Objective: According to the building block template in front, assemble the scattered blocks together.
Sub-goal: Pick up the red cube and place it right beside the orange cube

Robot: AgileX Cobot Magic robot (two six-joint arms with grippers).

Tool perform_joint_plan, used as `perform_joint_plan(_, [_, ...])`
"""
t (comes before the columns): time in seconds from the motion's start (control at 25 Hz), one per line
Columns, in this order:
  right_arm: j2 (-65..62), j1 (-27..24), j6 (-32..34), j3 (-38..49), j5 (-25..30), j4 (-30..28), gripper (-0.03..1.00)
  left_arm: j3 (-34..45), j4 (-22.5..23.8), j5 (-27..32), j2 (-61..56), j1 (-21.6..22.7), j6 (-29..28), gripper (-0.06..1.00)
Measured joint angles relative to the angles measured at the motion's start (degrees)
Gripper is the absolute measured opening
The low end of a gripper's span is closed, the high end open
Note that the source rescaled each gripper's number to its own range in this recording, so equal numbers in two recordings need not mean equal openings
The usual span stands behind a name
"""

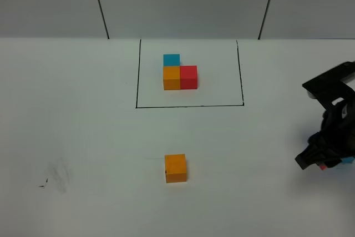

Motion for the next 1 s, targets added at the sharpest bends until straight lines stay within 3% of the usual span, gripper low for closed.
perform_joint_plan(0.56, [17.2, 11.7, -17.6, -18.2, 8.8, 0.6, 0.0, 0.0, 0.0, 0.0, 0.0, 0.0, 0.0, 0.63])
perform_joint_plan(1.0, [24.2, 17.4, -28.8, -25.7, 8.2, 4.1, 0.0, 0.0, 0.0, 0.0, 0.0, 0.0, -0.1, 0.63])
